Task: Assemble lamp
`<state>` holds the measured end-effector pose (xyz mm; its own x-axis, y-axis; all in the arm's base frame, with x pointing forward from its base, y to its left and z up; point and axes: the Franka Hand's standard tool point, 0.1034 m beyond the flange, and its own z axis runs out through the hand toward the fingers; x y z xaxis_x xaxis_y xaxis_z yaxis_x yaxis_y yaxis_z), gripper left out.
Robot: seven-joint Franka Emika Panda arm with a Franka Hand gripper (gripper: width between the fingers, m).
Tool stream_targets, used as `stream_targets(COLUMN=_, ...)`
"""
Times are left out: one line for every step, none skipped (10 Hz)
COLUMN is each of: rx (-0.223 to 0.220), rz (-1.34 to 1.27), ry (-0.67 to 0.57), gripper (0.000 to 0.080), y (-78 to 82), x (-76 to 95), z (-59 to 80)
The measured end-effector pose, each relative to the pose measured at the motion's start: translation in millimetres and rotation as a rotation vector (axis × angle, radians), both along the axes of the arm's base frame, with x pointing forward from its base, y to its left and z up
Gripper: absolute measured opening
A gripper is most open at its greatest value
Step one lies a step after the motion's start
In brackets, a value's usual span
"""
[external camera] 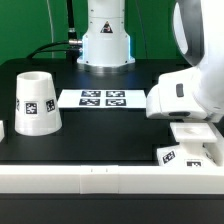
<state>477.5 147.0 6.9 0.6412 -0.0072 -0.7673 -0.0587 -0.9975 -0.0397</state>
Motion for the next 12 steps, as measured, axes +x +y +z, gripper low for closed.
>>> stream_targets(rx=0.008, rz=0.013, ry=-0.003, gripper=0.0573, y=-1.9, x=0.6, z=0.6)
stream_targets(rx=0.027, rz=0.036, ry=-0.009, gripper=0.0573, y=-5.4, x=2.7, z=4.2)
stream_targets(rx=0.058, rz=0.094, ry=-0.012, gripper=0.0573, y=-13.4, x=5.1, z=14.4)
stream_targets(rx=0.097, rz=0.134, ry=-0.015, gripper=0.0573, y=-22.4, x=9.7, z=33.3)
stream_targets(rx=0.115, rz=0.145, ry=-0.02, gripper=0.0574, y=-29.7, x=14.8, z=52.1)
stream_targets(rx=0.12, rz=0.147, ry=-0.035, gripper=0.0574, y=-34.9, x=20.7, z=69.4)
stream_targets(rx=0.128, rz=0.154, ry=-0.034, gripper=0.0574, y=-38.7, x=23.9, z=84.3)
stream_targets(rx=0.127, rz=0.151, ry=-0.062, gripper=0.0574, y=-39.5, x=31.0, z=90.1)
stream_targets(rx=0.126, rz=0.15, ry=-0.095, gripper=0.0574, y=-38.2, x=33.6, z=84.1)
stream_targets(rx=0.125, rz=0.149, ry=-0.102, gripper=0.0574, y=-38.2, x=34.2, z=82.6)
stream_targets(rx=0.124, rz=0.146, ry=-0.141, gripper=0.0574, y=-37.6, x=40.0, z=81.7)
stream_targets(rx=0.139, rz=0.16, ry=-0.225, gripper=0.0574, y=-38.3, x=49.2, z=78.5)
